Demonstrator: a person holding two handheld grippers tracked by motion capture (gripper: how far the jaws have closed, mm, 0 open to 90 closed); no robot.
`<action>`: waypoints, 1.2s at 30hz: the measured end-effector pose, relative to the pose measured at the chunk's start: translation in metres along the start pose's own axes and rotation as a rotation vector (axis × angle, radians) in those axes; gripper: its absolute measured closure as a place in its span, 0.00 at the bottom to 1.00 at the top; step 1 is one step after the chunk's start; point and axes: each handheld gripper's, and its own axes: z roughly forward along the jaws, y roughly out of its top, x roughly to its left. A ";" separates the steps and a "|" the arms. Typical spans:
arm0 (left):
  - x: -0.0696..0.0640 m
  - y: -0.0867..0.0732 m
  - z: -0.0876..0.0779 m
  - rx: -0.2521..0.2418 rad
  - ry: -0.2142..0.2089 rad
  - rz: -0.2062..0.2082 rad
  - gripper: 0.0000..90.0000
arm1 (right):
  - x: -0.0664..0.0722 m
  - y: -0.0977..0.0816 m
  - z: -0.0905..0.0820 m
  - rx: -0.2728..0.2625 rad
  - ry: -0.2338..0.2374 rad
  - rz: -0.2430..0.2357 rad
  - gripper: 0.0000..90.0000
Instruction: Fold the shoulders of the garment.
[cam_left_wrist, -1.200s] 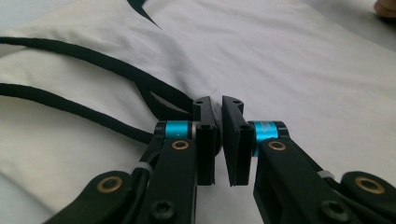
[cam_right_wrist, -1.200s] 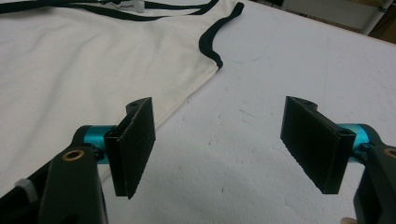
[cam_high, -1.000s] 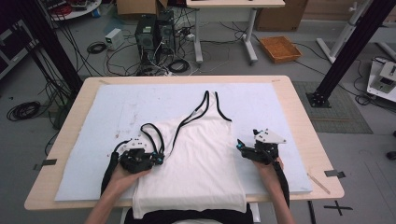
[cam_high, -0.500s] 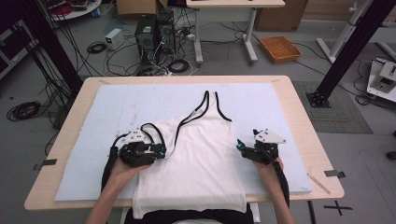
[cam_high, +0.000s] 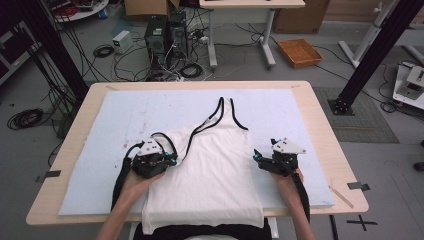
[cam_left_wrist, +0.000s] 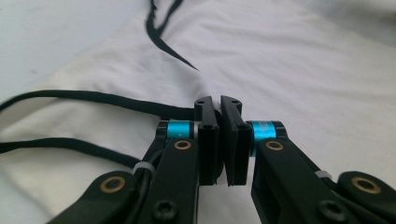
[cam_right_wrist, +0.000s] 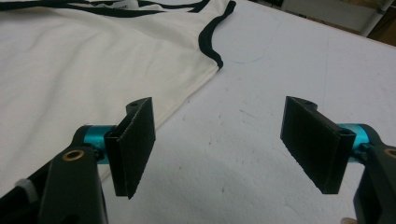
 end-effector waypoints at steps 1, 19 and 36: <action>0.004 -0.001 -0.003 -0.012 0.009 -0.021 0.94 | 0.000 0.000 0.000 -0.001 0.000 -0.001 0.29; 0.026 -0.024 -0.007 -0.006 -0.009 -0.075 0.64 | -0.004 0.002 0.000 -0.002 0.070 0.073 0.29; 0.025 -0.026 -0.014 -0.077 -0.046 -0.055 0.49 | -0.035 0.095 0.087 0.093 0.184 0.107 0.43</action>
